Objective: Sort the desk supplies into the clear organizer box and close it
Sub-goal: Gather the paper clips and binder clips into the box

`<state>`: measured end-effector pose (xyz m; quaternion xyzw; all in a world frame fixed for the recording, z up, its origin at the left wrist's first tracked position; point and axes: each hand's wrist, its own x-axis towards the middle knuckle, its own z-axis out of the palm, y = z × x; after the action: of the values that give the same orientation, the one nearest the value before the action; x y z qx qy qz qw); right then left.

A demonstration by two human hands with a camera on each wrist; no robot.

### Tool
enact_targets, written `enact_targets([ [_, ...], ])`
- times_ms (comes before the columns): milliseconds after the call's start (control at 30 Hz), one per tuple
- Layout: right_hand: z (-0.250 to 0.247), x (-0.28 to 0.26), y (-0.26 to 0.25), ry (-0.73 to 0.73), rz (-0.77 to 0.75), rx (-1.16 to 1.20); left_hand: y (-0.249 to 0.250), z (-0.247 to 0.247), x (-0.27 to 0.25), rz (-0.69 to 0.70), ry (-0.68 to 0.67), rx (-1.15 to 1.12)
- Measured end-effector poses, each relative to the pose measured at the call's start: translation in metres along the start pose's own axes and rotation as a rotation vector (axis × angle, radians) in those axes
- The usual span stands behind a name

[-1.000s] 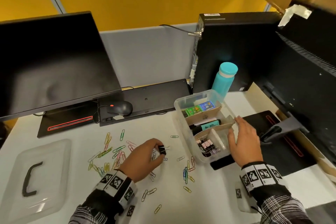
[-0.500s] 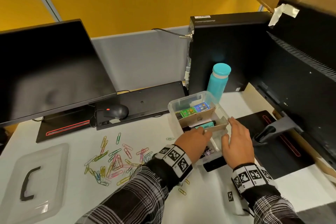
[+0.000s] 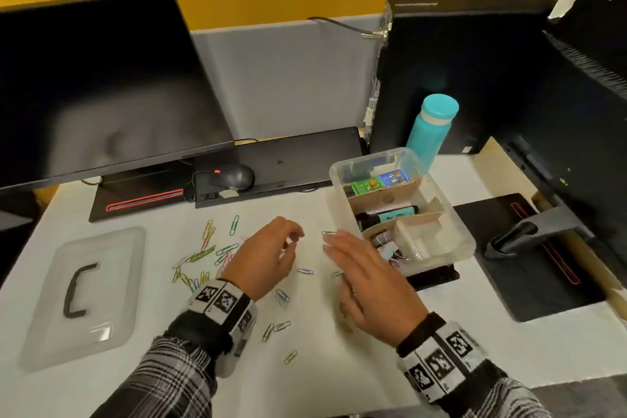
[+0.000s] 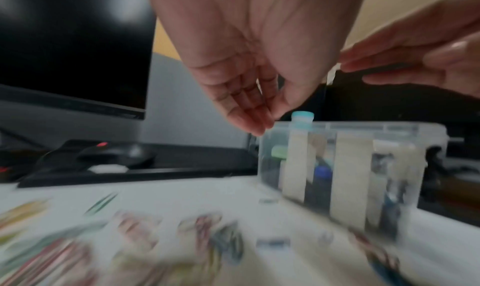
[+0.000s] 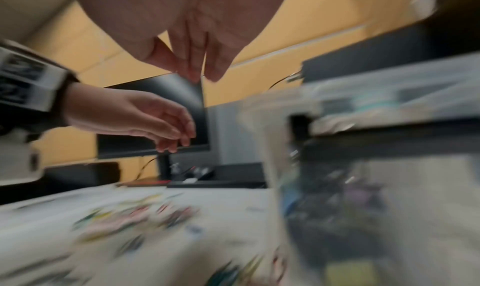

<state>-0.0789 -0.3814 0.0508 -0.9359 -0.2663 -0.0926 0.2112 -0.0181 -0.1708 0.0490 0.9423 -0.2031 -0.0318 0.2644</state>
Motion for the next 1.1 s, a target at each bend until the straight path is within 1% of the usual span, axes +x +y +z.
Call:
enact_targets([
  [33,0.017,-0.003,-0.008,-0.082,-0.045,0.017,-0.009,0.006,-0.012,-0.015,-0.043,0.01],
  [67,0.037,-0.009,-0.013,-0.164,-0.044,0.041,-0.016,0.012,-0.025,-0.023,-0.098,0.025],
  [133,0.067,-0.019,-0.014,-0.344,0.061,0.053,-0.026,0.027,-0.048,-0.037,-0.232,0.045],
  [167,0.075,-0.022,-0.012,-0.398,0.132,0.027,-0.03,0.035,-0.058,-0.036,-0.3,0.048],
  [233,0.083,-0.03,-0.003,-0.542,0.262,-0.032,-0.036,0.051,-0.076,-0.024,-0.421,0.067],
  [267,0.084,-0.035,0.001,-0.662,0.315,-0.062,-0.039,0.058,-0.083,-0.024,-0.469,0.077],
  [300,0.087,-0.04,0.003,-0.7,0.334,-0.092,-0.041,0.064,-0.09,-0.028,-0.502,0.086],
  [367,0.092,-0.046,0.006,-0.667,0.391,-0.166,-0.045,0.072,-0.1,-0.02,-0.528,0.105],
  [433,0.103,-0.05,0.006,-0.689,0.433,-0.197,-0.048,0.074,-0.104,-0.012,-0.507,0.098],
  [533,0.117,-0.043,-0.005,-0.699,0.376,-0.158,-0.056,0.068,-0.1,-0.042,-0.384,0.068],
  [600,0.117,-0.027,-0.02,-0.656,0.341,-0.121,-0.066,0.061,-0.093,-0.089,-0.302,0.057],
  [633,0.118,-0.019,-0.027,-0.641,0.325,-0.087,-0.072,0.057,-0.089,-0.109,-0.276,0.056],
  [667,0.119,-0.011,-0.032,-0.663,0.281,-0.07,-0.077,0.053,-0.085,-0.125,-0.259,0.057],
  [733,0.117,0.004,-0.041,-0.67,0.258,0.016,-0.087,0.044,-0.077,-0.124,-0.217,0.071],
  [767,0.113,0.01,-0.042,-0.653,0.253,0.041,-0.088,0.039,-0.075,-0.109,-0.186,0.07],
  [833,0.105,0.015,-0.036,-0.541,0.314,0.099,-0.083,0.032,-0.075,-0.062,-0.143,0.053],
  [900,0.094,0.011,-0.021,-0.415,0.408,0.086,-0.073,0.033,-0.082,0.009,-0.169,0.037],
  [933,0.089,0.006,-0.013,-0.386,0.46,0.06,-0.068,0.036,-0.086,0.051,-0.215,0.042],
  [967,0.084,-0.001,-0.005,-0.387,0.52,0.055,-0.063,0.041,-0.091,0.091,-0.274,0.052],
  [1033,0.081,-0.017,0.005,-0.444,0.64,0.108,-0.055,0.054,-0.099,0.151,-0.392,0.081],
  [1100,0.084,-0.032,0.006,-0.475,0.703,0.156,-0.05,0.064,-0.103,0.177,-0.449,0.099],
])
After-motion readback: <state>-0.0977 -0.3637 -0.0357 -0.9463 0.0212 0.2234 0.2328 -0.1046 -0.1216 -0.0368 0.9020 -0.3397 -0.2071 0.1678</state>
